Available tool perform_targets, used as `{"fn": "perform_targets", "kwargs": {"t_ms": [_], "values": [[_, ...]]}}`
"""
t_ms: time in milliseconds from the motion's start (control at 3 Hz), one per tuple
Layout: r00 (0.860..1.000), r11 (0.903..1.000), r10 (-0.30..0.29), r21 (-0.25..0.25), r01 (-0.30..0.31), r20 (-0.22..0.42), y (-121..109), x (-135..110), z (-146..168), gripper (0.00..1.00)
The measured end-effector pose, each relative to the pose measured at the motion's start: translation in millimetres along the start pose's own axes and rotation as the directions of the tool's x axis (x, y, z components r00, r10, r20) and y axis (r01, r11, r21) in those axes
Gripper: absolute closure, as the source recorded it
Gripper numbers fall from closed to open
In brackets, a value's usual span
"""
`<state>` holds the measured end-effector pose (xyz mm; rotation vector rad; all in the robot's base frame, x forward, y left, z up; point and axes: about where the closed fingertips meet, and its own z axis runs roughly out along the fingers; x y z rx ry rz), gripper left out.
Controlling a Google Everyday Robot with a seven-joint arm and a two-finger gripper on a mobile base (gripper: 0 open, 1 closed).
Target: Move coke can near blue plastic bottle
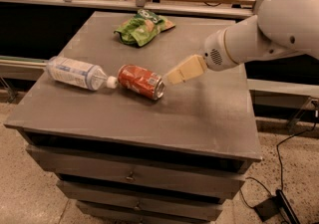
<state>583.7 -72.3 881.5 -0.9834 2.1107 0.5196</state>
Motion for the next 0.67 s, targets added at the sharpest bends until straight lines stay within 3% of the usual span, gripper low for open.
{"fn": "perform_targets", "kwargs": {"t_ms": [333, 667], "values": [[0.999, 0.9891, 0.053, 0.138, -0.053, 0.002, -37.4, 9.6, -27.1, 0.00], [0.997, 0.9826, 0.076, 0.169, -0.076, 0.006, -46.3, 11.7, -33.0, 0.00]]}}
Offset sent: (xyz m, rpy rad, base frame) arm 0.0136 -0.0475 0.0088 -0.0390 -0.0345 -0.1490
